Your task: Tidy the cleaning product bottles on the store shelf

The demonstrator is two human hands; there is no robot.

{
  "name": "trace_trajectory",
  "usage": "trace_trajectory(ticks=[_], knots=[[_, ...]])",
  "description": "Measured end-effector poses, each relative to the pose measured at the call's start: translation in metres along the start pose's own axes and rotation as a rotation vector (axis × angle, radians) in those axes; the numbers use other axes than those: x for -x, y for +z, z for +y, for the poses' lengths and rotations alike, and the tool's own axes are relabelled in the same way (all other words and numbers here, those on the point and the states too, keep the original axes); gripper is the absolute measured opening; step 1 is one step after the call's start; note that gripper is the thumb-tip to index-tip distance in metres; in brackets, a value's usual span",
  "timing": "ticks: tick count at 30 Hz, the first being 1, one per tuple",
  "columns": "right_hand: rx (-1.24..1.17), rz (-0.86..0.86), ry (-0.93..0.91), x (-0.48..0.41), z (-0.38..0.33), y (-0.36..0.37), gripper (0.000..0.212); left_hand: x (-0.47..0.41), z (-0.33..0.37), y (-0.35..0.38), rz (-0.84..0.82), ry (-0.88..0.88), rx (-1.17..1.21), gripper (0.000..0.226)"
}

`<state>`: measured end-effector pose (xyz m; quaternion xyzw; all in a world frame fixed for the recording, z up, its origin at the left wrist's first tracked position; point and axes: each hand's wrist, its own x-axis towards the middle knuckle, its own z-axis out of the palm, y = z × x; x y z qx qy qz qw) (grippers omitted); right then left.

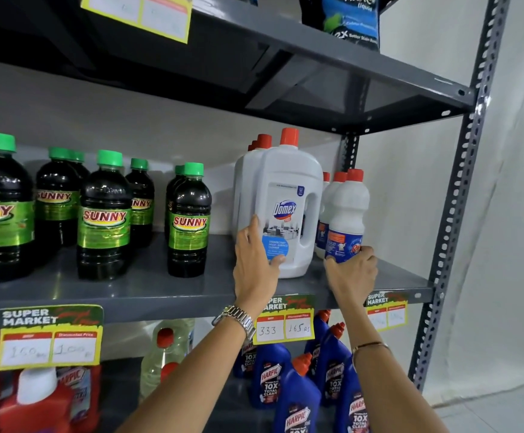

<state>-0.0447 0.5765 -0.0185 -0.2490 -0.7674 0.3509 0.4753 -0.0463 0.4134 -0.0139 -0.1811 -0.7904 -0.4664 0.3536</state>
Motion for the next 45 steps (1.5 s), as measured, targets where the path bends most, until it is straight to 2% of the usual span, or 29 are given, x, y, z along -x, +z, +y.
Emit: trace_trajectory(ticks=[7, 16, 18, 21, 24, 26, 29, 33, 38, 39, 41, 44, 45], knots=[[-0.013, 0.033, -0.011, 0.0, 0.001, 0.003, 0.068, -0.001, -0.002, -0.001, -0.019, 0.007, 0.015, 0.087], [0.038, -0.057, 0.0, 0.003, 0.001, -0.002, 0.07, -0.011, -0.006, -0.007, -0.083, -0.013, 0.124, 0.087], [0.048, 0.001, -0.018, 0.009, 0.002, -0.004, 0.067, -0.01, -0.007, -0.009, -0.087, -0.019, 0.133, 0.085], [0.055, 0.121, -0.17, 0.023, 0.0, -0.004, 0.052, -0.008, -0.008, -0.011, -0.097, -0.057, 0.165, 0.082], [-0.052, -0.082, -0.254, 0.026, -0.011, 0.004, 0.041, -0.009, -0.01, -0.012, -0.119, -0.099, 0.172, 0.08], [-0.099, -0.242, -0.202, 0.022, -0.019, 0.006, 0.04, -0.011, -0.011, -0.013, -0.123, -0.113, 0.173, 0.078], [-0.147, -0.381, -0.138, 0.015, -0.02, 0.005, 0.038, -0.011, -0.011, -0.012, -0.115, -0.114, 0.169, 0.076], [-0.223, -0.482, -0.071, 0.008, -0.015, 0.007, 0.036, -0.011, -0.015, -0.011, -0.092, -0.124, 0.224, 0.068], [-0.228, -0.515, -0.057, 0.005, -0.013, 0.01, 0.036, -0.011, -0.012, -0.013, -0.088, -0.124, 0.215, 0.066], [-0.242, -0.513, -0.051, 0.005, -0.012, 0.01, 0.036, -0.011, -0.011, -0.012, -0.096, -0.108, 0.2, 0.067], [-0.268, -0.399, -0.07, 0.012, -0.013, 0.005, 0.034, -0.004, -0.005, -0.017, -0.1, -0.063, 0.148, 0.068], [-0.305, -0.046, -0.212, 0.044, -0.028, -0.004, 0.029, 0.007, -0.002, -0.042, -0.039, 0.104, 0.025, 0.068], [-0.352, 0.001, -0.27, 0.054, -0.034, -0.004, 0.029, 0.008, -0.002, -0.05, -0.015, 0.169, -0.044, 0.066]])
